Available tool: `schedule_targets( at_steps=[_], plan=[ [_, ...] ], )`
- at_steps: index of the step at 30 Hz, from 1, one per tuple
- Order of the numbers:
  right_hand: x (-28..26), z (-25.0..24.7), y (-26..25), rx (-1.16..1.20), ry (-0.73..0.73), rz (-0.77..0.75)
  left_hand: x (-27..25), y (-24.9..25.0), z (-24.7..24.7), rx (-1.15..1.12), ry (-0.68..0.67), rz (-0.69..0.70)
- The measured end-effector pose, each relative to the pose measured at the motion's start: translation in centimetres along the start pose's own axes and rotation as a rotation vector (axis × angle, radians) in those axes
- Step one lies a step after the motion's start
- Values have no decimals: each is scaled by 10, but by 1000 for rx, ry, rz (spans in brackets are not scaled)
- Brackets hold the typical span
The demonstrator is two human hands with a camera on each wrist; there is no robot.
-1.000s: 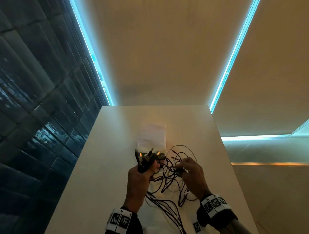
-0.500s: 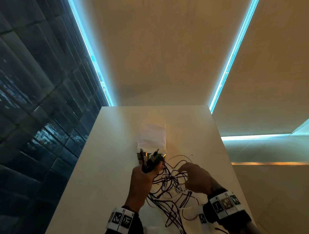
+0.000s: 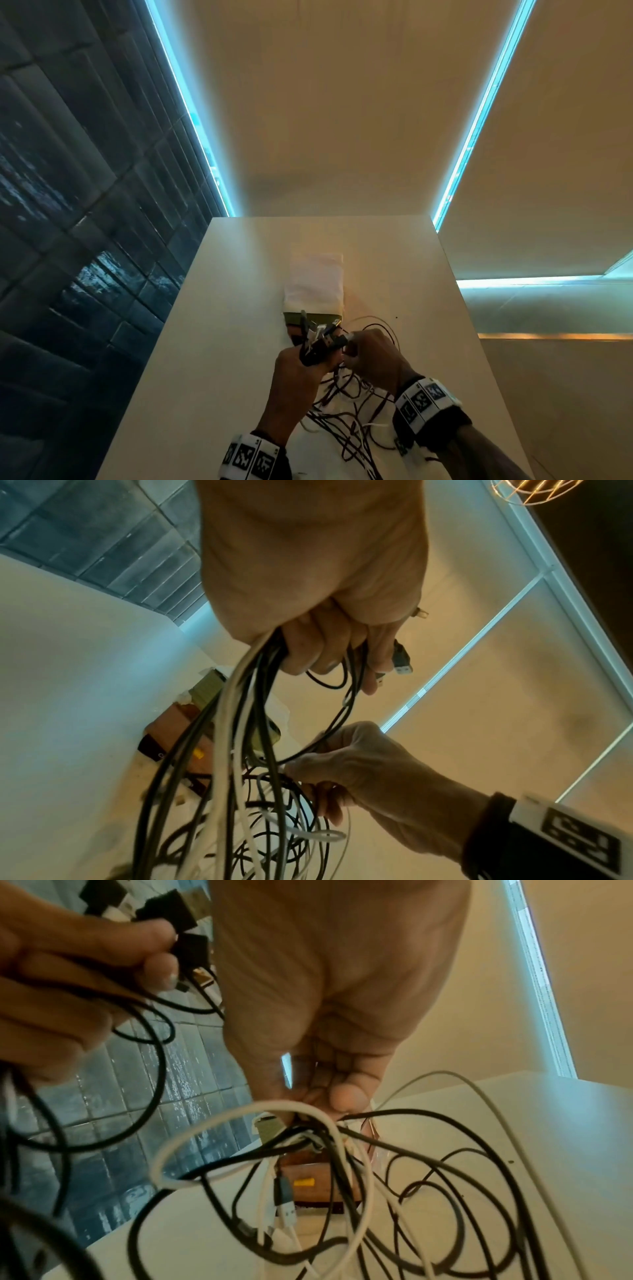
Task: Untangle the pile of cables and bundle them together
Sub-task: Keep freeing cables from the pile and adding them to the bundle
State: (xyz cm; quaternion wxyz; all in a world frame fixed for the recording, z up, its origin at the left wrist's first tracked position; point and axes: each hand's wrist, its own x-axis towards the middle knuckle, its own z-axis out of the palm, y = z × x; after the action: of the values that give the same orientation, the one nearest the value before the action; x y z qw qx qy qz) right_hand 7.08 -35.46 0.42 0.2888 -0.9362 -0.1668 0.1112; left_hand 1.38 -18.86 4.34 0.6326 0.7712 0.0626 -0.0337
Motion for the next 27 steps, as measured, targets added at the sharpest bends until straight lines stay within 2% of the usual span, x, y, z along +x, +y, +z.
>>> schedule_targets(
  at_steps=[4,10,16,23,27],
  plan=[
    [3,-1,4,25,110,47,0,0,-4,-19,31,-26],
    [-11,-2,11,189,379,-40,1,10,-12,-237,165,-138],
    [-21,-3,24,258,546,28,1,7,-13,-289,215,-177],
    [-33,-8,43,204,622,60,4,-2,-16,-322,310,-99],
    [-37,-6,39,157,593,-56,6,3,-5,-295,172,-95]
  ],
)
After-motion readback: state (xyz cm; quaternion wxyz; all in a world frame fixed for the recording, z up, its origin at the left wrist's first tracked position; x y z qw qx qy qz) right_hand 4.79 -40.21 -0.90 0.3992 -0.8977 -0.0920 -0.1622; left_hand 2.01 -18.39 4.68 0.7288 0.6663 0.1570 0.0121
